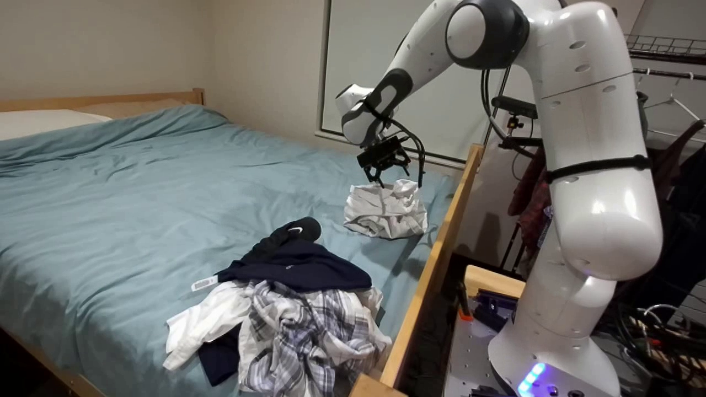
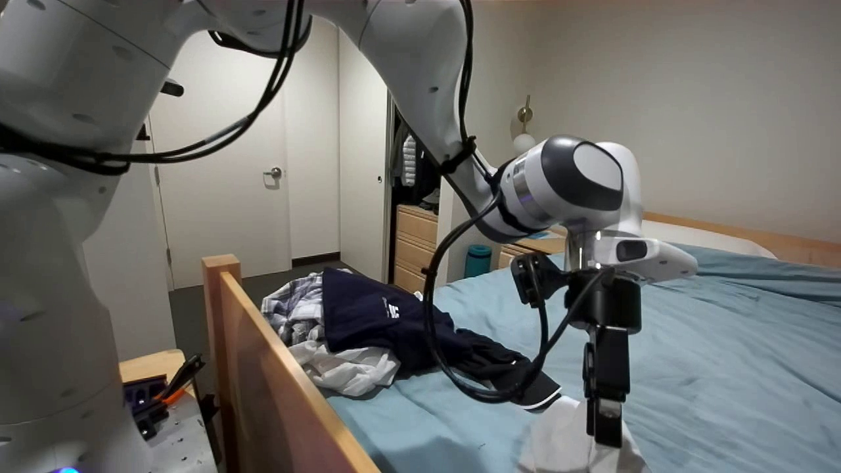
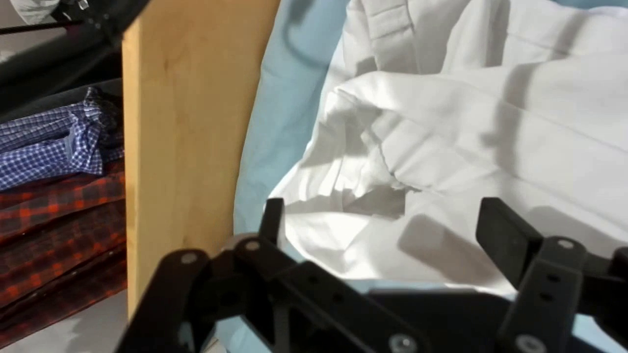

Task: Fold the white clothing on the right side of the bed

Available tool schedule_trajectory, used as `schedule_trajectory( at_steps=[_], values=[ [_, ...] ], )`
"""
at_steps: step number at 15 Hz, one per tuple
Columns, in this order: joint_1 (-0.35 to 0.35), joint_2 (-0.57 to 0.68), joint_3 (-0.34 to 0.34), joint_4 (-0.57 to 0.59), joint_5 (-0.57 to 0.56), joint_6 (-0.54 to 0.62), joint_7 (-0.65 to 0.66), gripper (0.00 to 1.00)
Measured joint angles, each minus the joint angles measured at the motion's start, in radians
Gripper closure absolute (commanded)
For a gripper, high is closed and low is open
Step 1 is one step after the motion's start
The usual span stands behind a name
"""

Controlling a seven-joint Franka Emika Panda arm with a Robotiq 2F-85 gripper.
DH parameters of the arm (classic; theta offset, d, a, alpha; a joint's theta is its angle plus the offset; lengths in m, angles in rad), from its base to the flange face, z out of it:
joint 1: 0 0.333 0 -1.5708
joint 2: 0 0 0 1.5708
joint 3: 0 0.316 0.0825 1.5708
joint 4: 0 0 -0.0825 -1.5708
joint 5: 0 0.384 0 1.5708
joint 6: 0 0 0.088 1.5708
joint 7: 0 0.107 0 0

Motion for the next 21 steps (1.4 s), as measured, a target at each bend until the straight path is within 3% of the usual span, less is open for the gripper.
schedule_trajectory(
  at_steps=[4,7,12,18,19,21],
  values=[
    [-0.001,-0.069,0.008,0.009,0.097,0.023,0.044,0.00],
    [-0.013,-0.044,0.016,0.049,0.218,0.024,0.114,0.00],
    [-0.035,0.117,0.022,0.179,0.352,0.035,0.317,0.00],
    [-0.069,0.288,0.019,0.366,0.429,0.038,0.578,0.00],
    [-0.072,0.305,0.018,0.388,0.430,0.038,0.616,0.25],
    [-0.076,0.327,0.018,0.418,0.430,0.034,0.652,0.33]
  ],
)
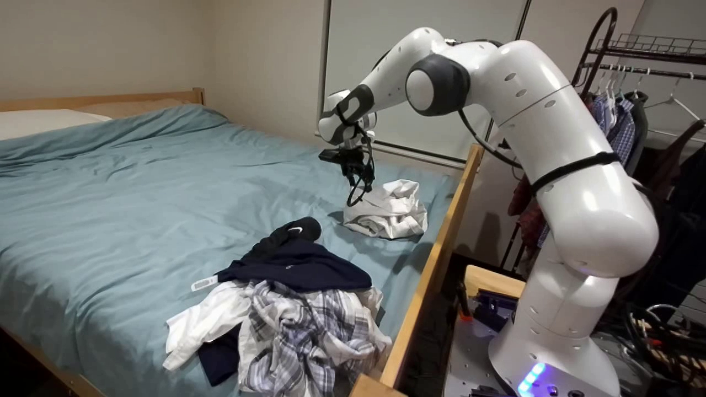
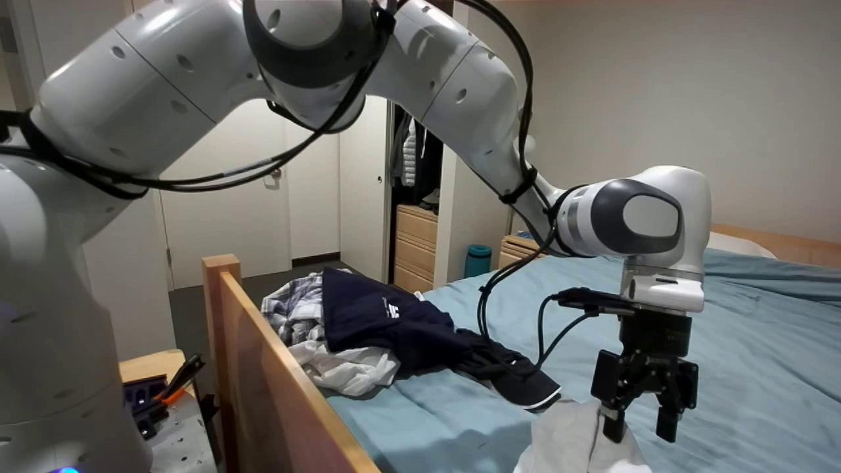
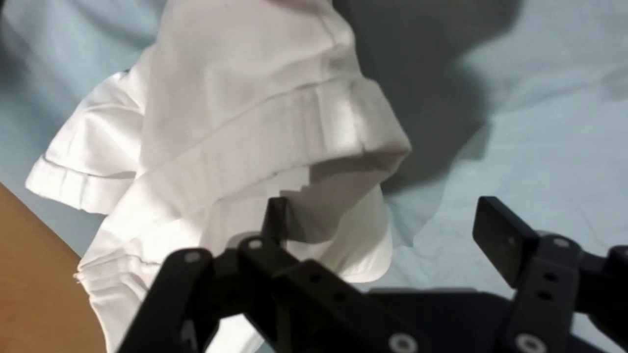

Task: Fold the white clothing on the right side of the bed

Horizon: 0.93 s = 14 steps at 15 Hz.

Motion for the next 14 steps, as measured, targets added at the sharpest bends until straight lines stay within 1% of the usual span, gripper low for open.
schedule_trajectory(
  at_steps=[2,5,9,11,12,13,14],
  values=[
    [0.001,0.006,0.006,0.007,-0.011,-0.019,-0.012,0.47],
    [0.007,0.001,0.021,-0.008,-0.036,-0.051,-0.125,0.67],
    [0.015,-0.054,0.029,-0.087,-0.082,-0.074,-0.300,0.91],
    [0.016,-0.110,0.025,-0.151,-0.134,-0.078,-0.389,0.96],
    [0.018,-0.144,0.021,-0.186,-0.164,-0.078,-0.432,0.96],
    [0.020,-0.176,0.017,-0.221,-0.192,-0.078,-0.475,0.99],
    [0.021,-0.205,0.014,-0.254,-0.214,-0.079,-0.518,0.95]
  ],
)
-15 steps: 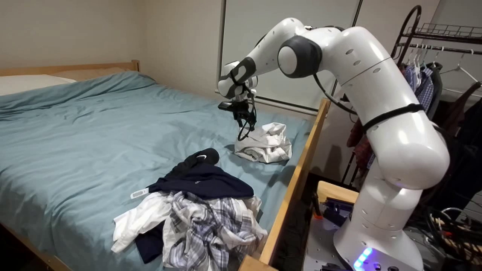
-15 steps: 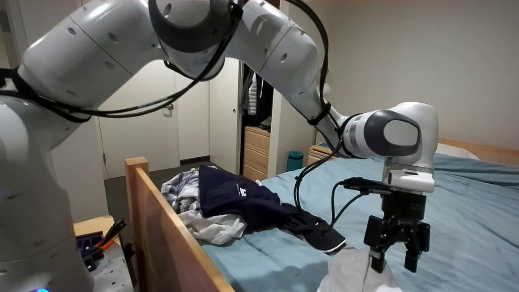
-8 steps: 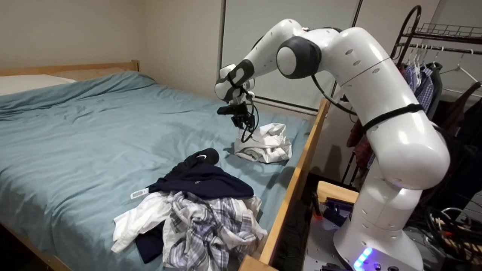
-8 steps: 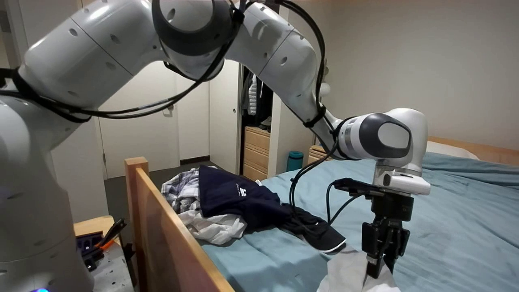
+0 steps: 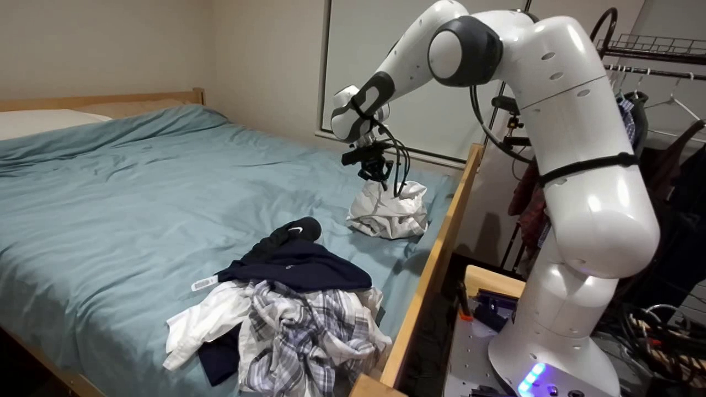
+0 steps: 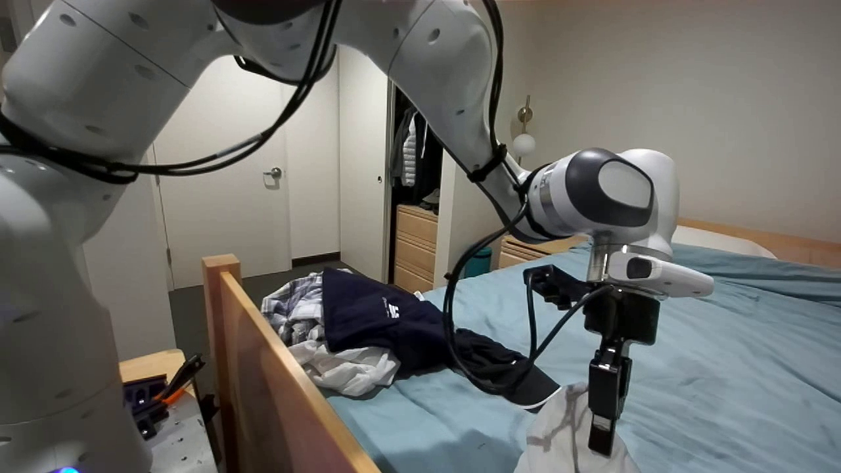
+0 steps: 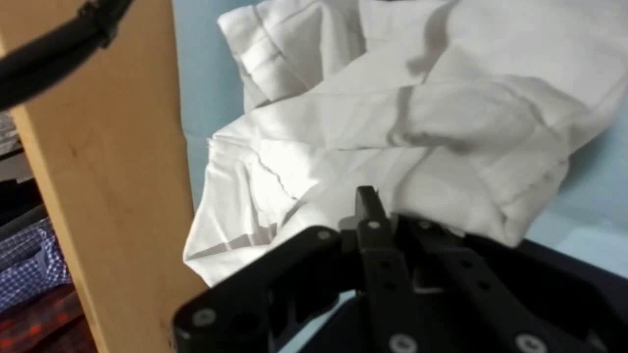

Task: Fold the white clothing on the right side of the bed

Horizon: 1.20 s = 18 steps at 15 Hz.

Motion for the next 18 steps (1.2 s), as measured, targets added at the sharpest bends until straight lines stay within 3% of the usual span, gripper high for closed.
schedule_trajectory(
  at_steps=[5,10,11,12,18],
  values=[
    [0.003,-0.069,-0.002,-0.136,-0.072,-0.026,-0.180,0.93],
    [0.004,-0.011,-0.002,-0.204,-0.109,-0.088,-0.274,0.93],
    [0.004,0.011,-0.002,-0.206,-0.117,-0.110,-0.286,0.68],
    [0.004,0.035,-0.002,-0.206,-0.125,-0.132,-0.292,0.67],
    [0.003,0.162,-0.017,-0.132,-0.125,-0.235,-0.283,0.29]
  ],
)
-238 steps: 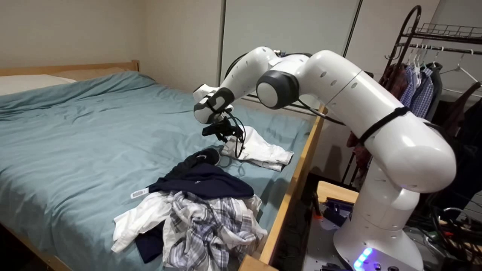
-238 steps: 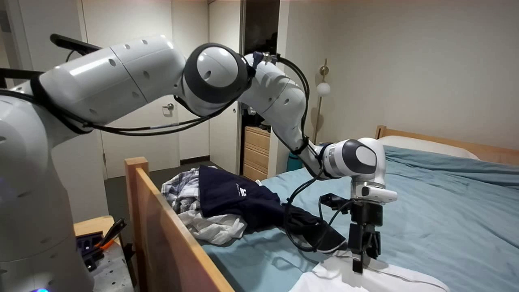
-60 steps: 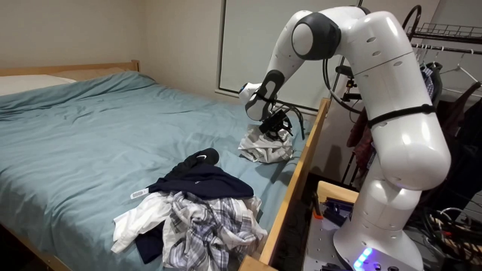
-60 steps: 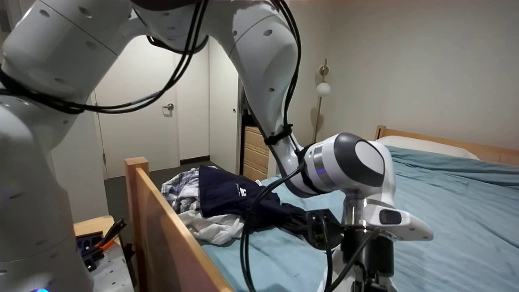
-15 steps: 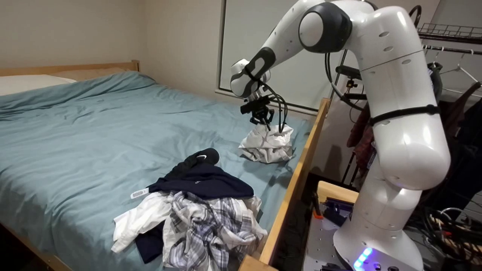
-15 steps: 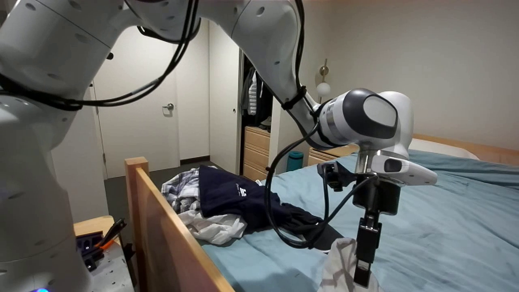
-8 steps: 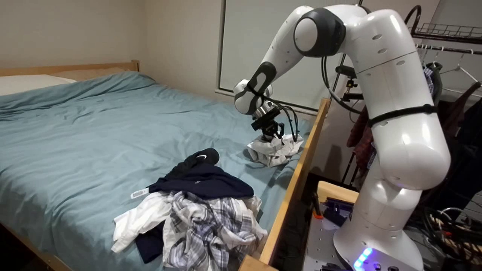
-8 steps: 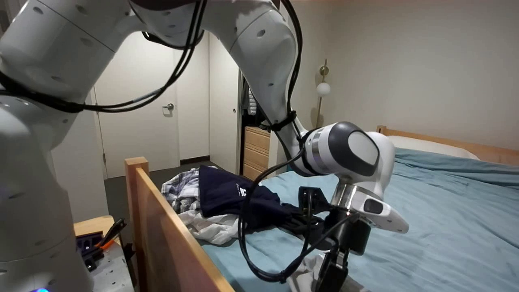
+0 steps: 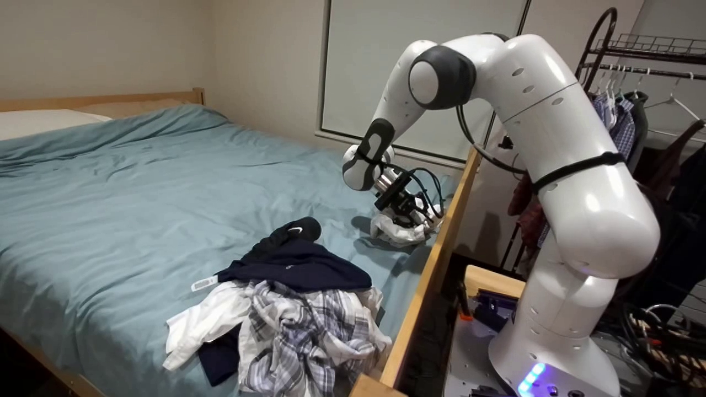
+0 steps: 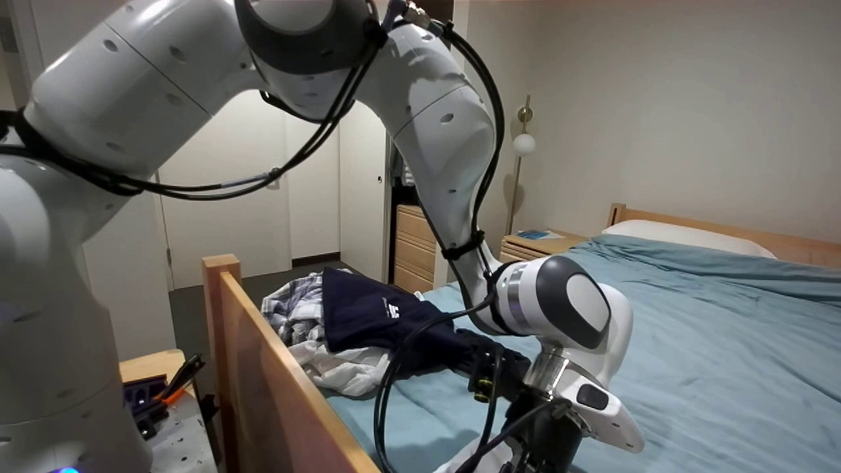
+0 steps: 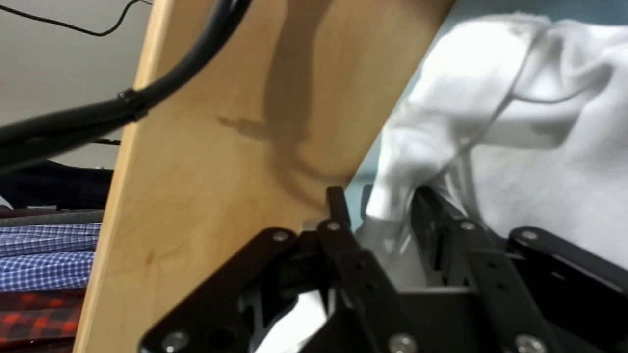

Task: Fold the white clothing on the right side of the bed

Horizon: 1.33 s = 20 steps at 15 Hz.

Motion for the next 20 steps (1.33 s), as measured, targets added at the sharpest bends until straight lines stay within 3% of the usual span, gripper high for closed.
schedule_trajectory(
  at_steps=[5,11,20],
  values=[
    [-0.004,0.003,-0.013,0.073,0.062,0.016,0.018,0.01],
    [-0.001,-0.075,-0.014,0.093,0.146,0.162,0.043,0.00],
    [-0.018,-0.276,-0.040,0.037,0.183,0.150,0.131,0.00]
  ],
)
